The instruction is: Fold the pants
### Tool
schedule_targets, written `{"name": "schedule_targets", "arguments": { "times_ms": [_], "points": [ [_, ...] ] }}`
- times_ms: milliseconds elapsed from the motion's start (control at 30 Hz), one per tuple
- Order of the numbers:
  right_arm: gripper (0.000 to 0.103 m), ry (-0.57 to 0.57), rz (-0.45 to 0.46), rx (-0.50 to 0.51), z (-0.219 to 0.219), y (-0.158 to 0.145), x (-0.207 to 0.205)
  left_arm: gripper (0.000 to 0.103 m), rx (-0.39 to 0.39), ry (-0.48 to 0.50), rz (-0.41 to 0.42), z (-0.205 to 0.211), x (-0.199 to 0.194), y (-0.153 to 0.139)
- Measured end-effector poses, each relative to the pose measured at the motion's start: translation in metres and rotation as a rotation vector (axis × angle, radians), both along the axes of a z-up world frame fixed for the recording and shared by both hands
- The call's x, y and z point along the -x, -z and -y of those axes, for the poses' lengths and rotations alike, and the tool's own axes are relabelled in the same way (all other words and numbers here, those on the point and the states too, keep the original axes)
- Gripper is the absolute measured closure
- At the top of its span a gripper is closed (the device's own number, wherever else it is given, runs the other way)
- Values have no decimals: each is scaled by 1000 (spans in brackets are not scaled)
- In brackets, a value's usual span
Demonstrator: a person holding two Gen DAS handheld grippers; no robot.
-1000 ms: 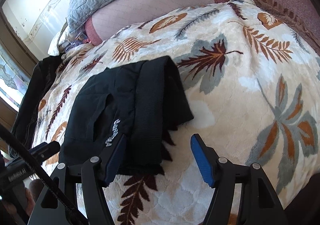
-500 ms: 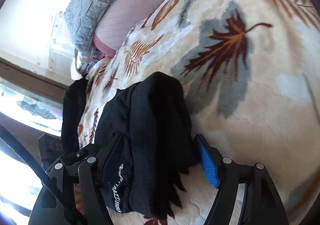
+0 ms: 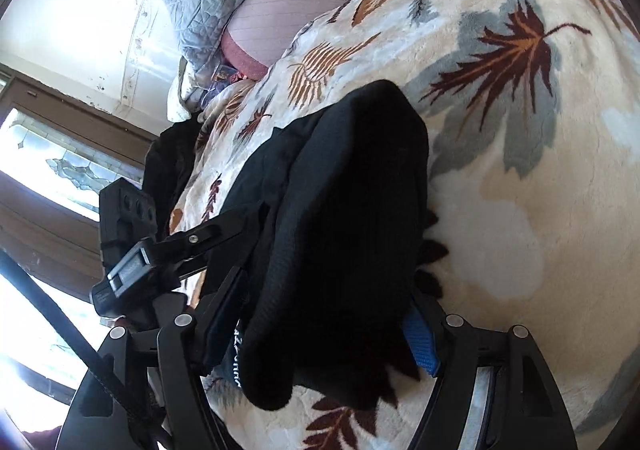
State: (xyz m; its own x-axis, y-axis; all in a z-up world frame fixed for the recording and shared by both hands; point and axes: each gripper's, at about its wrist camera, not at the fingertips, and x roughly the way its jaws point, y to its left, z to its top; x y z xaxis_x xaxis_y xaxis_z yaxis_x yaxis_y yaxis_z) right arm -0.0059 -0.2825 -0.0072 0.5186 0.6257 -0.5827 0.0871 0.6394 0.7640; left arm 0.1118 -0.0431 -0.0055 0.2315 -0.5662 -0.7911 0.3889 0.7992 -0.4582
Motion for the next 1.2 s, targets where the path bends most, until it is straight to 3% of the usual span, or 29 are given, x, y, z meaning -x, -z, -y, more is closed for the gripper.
{"name": "schedule_targets", "arguments": {
  "times_ms": [100,167,200,233,333,467,700,867,1033,1200],
  "points": [
    [25,-4,0,-6,-5,3,-7,1,-40,19,-6,5,-1,1],
    [25,-5,1,-3,-9,3,-16,21,-96,9,21,10,3,-3],
    [25,-6,6,1,-13,3,-22,43,-90,22,27,12,5,-6],
    [28,-7,8,7,-16,3,-26,51,-89,25,35,13,7,-9],
    [57,-41,-5,52,-34,3,-38,62,-118,24,83,14,15,-17],
    [66,-39,-13,44,-33,1,-39,63,-125,-8,97,12,22,-28],
    [66,-44,28,47,-33,-15,-40,64,-104,-58,128,6,27,-51],
    [66,-68,67,71,-36,-34,-51,64,-71,-89,121,-4,12,-66],
    [66,-95,98,132,-43,-51,-73,64,-92,-105,155,-3,-8,-75],
    [66,-109,113,192,-44,-61,-98,64,-77,-124,134,-2,-38,-72]
  ]
}}
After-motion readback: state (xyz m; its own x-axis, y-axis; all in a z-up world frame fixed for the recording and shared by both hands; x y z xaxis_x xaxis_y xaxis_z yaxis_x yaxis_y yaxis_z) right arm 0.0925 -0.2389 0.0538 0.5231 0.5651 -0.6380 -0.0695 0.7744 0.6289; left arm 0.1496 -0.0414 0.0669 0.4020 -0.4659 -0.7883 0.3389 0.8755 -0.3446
